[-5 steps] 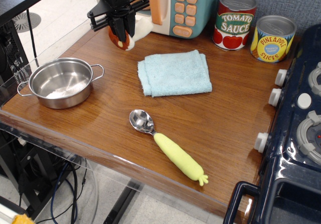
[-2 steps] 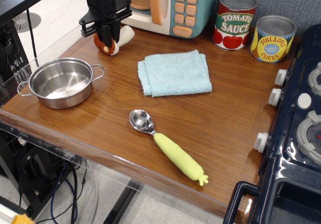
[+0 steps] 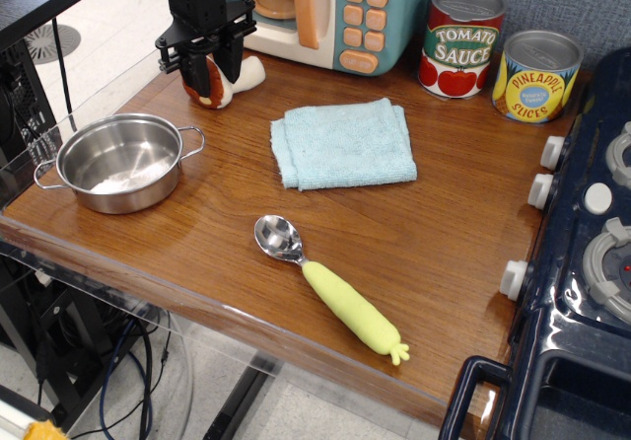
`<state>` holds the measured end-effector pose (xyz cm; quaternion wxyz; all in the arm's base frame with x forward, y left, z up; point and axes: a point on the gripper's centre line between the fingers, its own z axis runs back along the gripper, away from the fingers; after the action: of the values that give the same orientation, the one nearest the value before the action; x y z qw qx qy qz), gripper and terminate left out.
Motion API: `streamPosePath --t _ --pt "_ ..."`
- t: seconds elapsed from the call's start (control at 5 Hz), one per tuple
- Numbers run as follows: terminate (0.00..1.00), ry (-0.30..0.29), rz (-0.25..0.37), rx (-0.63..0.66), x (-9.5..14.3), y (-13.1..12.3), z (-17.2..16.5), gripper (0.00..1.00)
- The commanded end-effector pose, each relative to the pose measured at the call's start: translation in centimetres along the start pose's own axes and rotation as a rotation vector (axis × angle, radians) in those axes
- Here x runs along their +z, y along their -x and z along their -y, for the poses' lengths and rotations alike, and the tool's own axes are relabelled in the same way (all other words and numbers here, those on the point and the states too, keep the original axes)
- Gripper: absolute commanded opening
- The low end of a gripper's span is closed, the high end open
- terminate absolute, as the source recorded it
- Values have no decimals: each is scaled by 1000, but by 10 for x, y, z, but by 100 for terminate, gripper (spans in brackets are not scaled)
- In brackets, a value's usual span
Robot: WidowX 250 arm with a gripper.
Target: Move mushroom to front of microwave.
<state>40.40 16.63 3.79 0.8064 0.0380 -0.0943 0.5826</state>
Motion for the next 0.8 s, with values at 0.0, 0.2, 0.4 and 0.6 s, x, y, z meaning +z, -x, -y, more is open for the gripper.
streamPosePath --t 0.0,0.2,0.4,0.6 --pt "0 57 6 42 33 -20 -8 100" --pt "0 112 -7 67 56 -26 -8 100" --pt "0 172 16 30 83 -20 -14 100" --pt "0 172 16 30 83 -20 -14 100"
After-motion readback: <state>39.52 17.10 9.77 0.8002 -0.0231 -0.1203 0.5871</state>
